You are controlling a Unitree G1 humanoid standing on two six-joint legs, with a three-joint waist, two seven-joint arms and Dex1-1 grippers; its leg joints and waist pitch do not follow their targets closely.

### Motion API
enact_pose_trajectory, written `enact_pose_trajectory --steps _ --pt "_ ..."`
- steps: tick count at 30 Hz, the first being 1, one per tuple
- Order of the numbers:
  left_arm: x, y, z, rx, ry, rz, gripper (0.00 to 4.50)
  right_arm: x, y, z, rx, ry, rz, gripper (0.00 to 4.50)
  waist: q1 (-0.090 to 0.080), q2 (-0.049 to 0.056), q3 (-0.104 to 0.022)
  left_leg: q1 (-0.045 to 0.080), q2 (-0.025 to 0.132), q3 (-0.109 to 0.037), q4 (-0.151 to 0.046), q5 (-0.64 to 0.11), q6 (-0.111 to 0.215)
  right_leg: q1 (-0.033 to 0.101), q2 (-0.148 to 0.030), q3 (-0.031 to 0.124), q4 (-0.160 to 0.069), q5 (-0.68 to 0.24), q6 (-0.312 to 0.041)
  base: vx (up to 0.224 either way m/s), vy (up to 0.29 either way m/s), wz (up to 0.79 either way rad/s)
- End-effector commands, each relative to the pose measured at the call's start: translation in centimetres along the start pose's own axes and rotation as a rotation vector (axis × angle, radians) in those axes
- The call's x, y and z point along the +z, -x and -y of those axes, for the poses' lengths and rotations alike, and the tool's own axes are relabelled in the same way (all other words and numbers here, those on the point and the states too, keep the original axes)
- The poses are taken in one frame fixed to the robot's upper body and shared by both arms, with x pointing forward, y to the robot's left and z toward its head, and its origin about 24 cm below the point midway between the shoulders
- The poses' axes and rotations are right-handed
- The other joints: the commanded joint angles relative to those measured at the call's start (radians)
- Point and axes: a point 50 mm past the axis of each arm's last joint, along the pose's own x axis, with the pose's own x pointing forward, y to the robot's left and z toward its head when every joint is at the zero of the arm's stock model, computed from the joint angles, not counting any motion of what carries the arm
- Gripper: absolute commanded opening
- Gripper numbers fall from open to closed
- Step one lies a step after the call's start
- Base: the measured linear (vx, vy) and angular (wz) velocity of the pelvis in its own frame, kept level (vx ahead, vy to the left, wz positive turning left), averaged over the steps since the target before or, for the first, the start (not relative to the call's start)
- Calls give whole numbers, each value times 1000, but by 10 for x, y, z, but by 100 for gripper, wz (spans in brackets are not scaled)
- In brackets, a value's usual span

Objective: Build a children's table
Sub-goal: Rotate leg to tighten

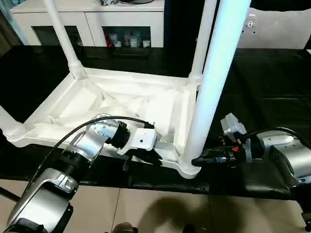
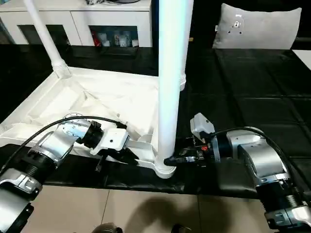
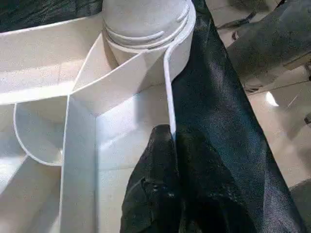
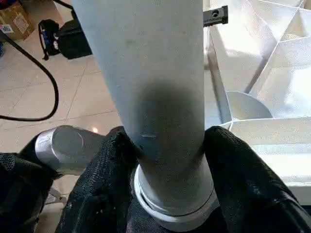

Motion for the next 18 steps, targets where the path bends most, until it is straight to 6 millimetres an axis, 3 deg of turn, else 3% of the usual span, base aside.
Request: enact_pose_trajectory --steps 1,8,14,16,18 --pt "13 0 -5 -35 -83 1 0 3 -3 -1 41 13 4 201 -7 -23 -92 -1 22 15 -66 -69 120 78 -58 61 -65 -402 -28 0 0 0" --pt "10 1 -8 34 -5 17 0 1 -8 -10 55 -28 38 190 -8 -21 -87 1 22 16 -67 -80 118 76 -57 59 -71 -419 -21 0 0 0" --pt "12 0 -17 166 99 35 0 0 -16 -11 -78 -73 107 190 -18 -20 -78 8 16 16 -70 -129 87 75 -56 51 -90 -492 6 0 0 0" --pt "14 -3 -21 244 148 43 0 1 -24 -4 -213 -96 129 190 -31 -17 -73 13 9 17 -69 -161 72 74 -53 36 -105 -544 36 0 0 0" --pt "18 -6 -24 281 180 60 0 1 -29 0 -287 -114 141 190 -59 -19 -68 13 5 13 -65 -214 61 79 -49 16 -121 -584 77 0 0 0"
